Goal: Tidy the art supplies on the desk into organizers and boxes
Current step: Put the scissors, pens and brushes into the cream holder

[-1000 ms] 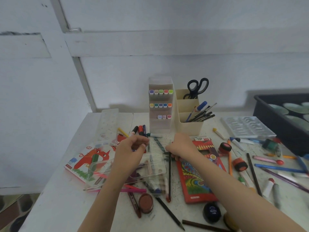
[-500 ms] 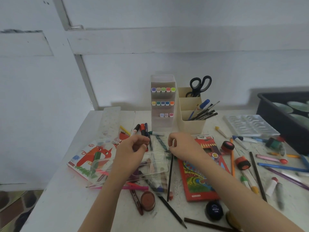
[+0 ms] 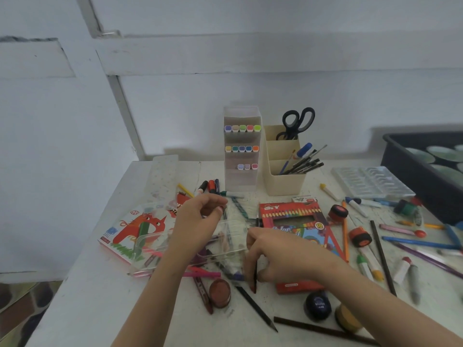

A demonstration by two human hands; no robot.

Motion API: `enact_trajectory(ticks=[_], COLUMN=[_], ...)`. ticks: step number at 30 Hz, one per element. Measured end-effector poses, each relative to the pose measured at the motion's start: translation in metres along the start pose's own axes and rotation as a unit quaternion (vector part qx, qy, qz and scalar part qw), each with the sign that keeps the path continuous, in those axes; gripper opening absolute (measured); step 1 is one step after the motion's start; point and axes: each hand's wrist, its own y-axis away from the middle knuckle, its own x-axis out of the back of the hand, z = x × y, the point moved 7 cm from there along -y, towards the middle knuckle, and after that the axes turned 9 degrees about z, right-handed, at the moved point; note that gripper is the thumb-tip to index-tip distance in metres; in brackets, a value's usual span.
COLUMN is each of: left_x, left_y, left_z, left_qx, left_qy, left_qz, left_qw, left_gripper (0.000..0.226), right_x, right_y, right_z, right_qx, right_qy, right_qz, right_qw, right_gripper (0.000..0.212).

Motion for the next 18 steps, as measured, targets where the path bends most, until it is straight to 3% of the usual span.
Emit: enact_trajectory(ticks=[5, 9, 13, 18], left_x=[0.001, -0.002, -0.001, 0.011], left_y=[0.005, 0.016, 0.024, 0.023], left_z=[0.009, 0.024, 0.036, 0.028], left_qx=[-0.003, 0.016, 0.043, 0.094], left_qy=[0.011, 0.013, -0.021, -0.065], left_qz=[-0.028, -0.127, -0.172, -0.193], left_qw=[1.000, 0.992, 0.984, 0.974], left_gripper=[0.023, 0.014, 0.052, 0.023], right_x=[0.014, 0.038, 0.050, 0.050], right_y=[0.001, -0.005, -0.011, -0.017], right_z=[0.004, 0.002, -0.006, -0.013], right_qx=[-0.019, -0.016, 0.001, 0.001], right_qy=[-0.055, -0.120, -0.102, -0.108], right_qz=[0.023, 0.105, 0.159, 0.197], right_qw=[0.998, 0.987, 0.982, 0.974], right_gripper=[0.020, 0.017, 0.014, 0.007])
